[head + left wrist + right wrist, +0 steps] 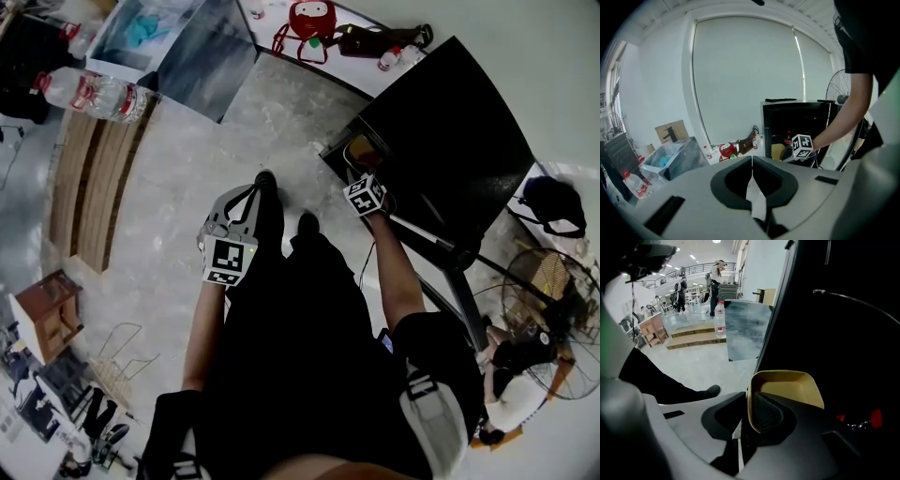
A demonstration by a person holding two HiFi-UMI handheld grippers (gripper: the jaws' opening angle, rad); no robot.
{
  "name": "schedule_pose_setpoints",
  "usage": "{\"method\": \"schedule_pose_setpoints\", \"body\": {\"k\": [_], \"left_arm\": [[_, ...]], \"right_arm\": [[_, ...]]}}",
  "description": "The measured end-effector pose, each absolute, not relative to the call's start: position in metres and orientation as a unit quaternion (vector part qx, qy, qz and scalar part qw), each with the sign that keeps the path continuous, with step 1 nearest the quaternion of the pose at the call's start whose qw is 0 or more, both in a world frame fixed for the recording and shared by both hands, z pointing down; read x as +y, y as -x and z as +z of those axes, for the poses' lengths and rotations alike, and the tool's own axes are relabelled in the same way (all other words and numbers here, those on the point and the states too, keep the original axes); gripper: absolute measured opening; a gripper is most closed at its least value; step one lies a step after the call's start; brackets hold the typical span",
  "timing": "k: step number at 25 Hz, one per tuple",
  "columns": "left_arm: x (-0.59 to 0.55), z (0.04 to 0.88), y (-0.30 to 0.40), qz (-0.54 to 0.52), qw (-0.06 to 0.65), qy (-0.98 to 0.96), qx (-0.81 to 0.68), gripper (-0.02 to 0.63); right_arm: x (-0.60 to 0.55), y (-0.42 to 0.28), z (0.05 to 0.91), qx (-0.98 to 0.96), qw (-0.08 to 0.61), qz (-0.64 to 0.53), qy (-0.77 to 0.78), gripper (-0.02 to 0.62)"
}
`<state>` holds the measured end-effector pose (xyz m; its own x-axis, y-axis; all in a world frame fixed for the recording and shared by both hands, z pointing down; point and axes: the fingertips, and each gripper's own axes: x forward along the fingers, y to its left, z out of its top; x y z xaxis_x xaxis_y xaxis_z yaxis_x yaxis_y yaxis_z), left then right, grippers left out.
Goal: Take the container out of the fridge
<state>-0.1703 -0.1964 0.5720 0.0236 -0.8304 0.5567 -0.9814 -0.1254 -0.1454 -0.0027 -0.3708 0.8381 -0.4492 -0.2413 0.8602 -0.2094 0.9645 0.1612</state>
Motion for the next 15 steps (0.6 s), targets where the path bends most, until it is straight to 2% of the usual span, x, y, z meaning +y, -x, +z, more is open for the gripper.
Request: {"method": "schedule_pose_setpoints", "body": {"k": [15], "left_arm": [[-0.188, 0.576, 0.167, 0.266, 0.146, -0.700, -0.647, 0.021]], "right_arm": [[-0.370, -0.003, 0.854, -0.834, 0.536, -0.032, -0.125, 0.026]]}}
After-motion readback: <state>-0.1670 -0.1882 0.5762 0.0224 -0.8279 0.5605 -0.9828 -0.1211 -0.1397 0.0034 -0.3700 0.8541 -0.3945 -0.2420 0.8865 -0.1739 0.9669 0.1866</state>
